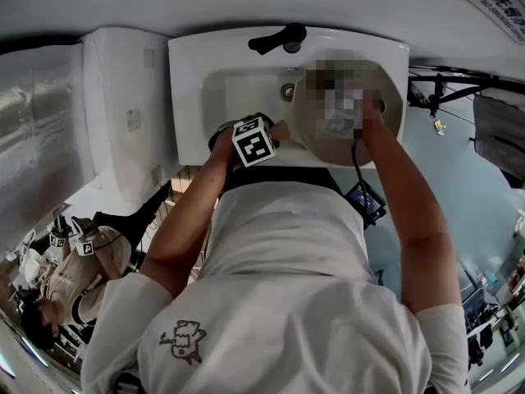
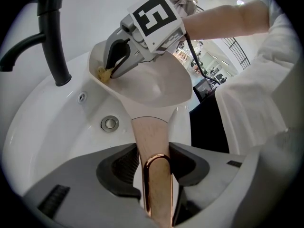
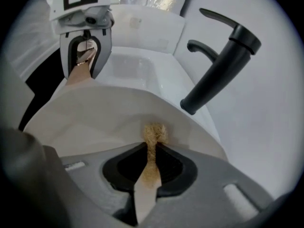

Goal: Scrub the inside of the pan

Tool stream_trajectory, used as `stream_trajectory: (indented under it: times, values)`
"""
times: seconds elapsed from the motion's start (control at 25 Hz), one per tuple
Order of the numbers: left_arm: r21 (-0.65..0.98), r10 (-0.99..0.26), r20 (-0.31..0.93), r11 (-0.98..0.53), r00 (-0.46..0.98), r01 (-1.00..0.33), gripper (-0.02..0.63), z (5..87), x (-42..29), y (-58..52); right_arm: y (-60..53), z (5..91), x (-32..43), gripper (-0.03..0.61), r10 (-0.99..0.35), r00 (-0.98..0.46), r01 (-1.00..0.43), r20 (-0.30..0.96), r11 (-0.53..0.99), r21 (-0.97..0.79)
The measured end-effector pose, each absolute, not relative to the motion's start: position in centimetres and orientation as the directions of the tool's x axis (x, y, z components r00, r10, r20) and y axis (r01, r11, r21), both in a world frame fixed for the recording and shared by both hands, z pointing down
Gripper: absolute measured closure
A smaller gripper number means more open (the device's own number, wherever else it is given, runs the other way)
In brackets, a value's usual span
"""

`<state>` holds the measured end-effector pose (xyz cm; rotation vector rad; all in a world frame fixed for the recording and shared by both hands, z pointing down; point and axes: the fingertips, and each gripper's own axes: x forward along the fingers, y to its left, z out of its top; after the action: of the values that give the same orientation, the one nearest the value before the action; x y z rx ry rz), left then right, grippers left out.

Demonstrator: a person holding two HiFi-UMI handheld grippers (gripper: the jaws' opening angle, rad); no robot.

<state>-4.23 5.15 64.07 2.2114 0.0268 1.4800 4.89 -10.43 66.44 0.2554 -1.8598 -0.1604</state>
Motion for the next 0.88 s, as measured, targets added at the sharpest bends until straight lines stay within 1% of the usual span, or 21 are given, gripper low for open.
stream_trajectory:
  times: [0.2,0.28,0.44,0.6,0.68,0.88]
  values:
    - [0.396,0.277,0.87,-0.886,0.409,-0.242,0.434,64.1,-4.1,5.1,-7.8,67.0,3.7,0.523,-0.138,-0.363,-0.11,0.922,0.988,0.104]
    - [0.395,0.278,0.872,-0.886,0.403,-0.243,0.434,64.2,-4.1,5.2,-6.8,66.9,3.2,0.523,-0.084,-0.401,-0.14,0.912,0.99,0.03]
    - [0.395,0.277,0.872,-0.886,0.405,-0.244,0.434,64.2,-4.1,5.1,-4.7,66.7,2.5,0.523,0.01,-0.473,-0.17,0.881,0.98,-0.102]
    - [0.394,0.278,0.874,-0.885,0.399,-0.246,0.434,64.3,-4.2,5.2,-2.0,66.4,2.0,0.525,0.141,-0.522,-0.179,0.841,0.946,-0.27]
    - [0.395,0.279,0.874,-0.885,0.398,-0.247,0.434,64.3,-4.2,5.1,-0.9,66.5,2.1,0.526,0.201,-0.534,-0.187,0.821,0.919,-0.347]
    - [0.398,0.282,0.873,-0.884,0.398,-0.247,0.434,64.3,-4.2,5.2,1.0,66.7,2.7,0.526,0.294,-0.506,-0.215,0.811,0.867,-0.449]
